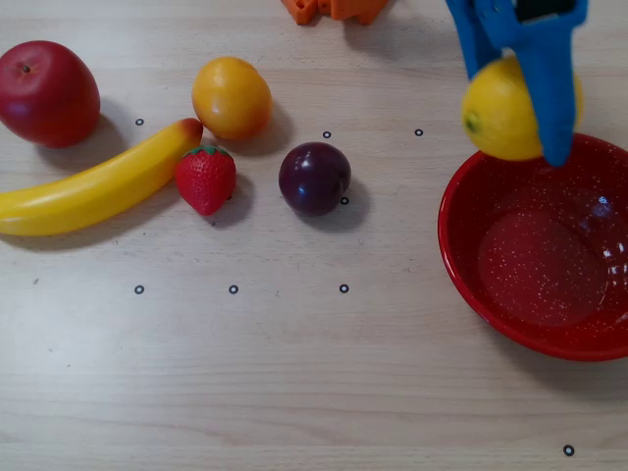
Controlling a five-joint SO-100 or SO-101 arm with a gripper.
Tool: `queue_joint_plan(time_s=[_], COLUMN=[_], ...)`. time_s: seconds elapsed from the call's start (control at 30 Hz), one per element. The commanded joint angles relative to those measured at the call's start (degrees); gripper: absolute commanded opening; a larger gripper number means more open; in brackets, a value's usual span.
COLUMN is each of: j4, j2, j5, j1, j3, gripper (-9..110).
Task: Put the lemon in the red bowl.
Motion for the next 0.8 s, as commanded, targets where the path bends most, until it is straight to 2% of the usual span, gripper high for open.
queue_joint_plan(time_s=[0.0,0.27,0.47,0.57,0.67,0.77], j4=[-5.36,-23.64,-32.17,-34.37,-35.51,-36.47], j2=[6.68,5.36,0.70,-2.46,-5.54,-8.00], j5=[2.55,7.73,7.91,7.82,7.12,7.03], j1=[3.34,8.00,8.44,7.82,7.03,6.24], j3=[-0.70,11.69,15.12,15.29,15.03,14.59], gripper=[0,0,2,9,24,30])
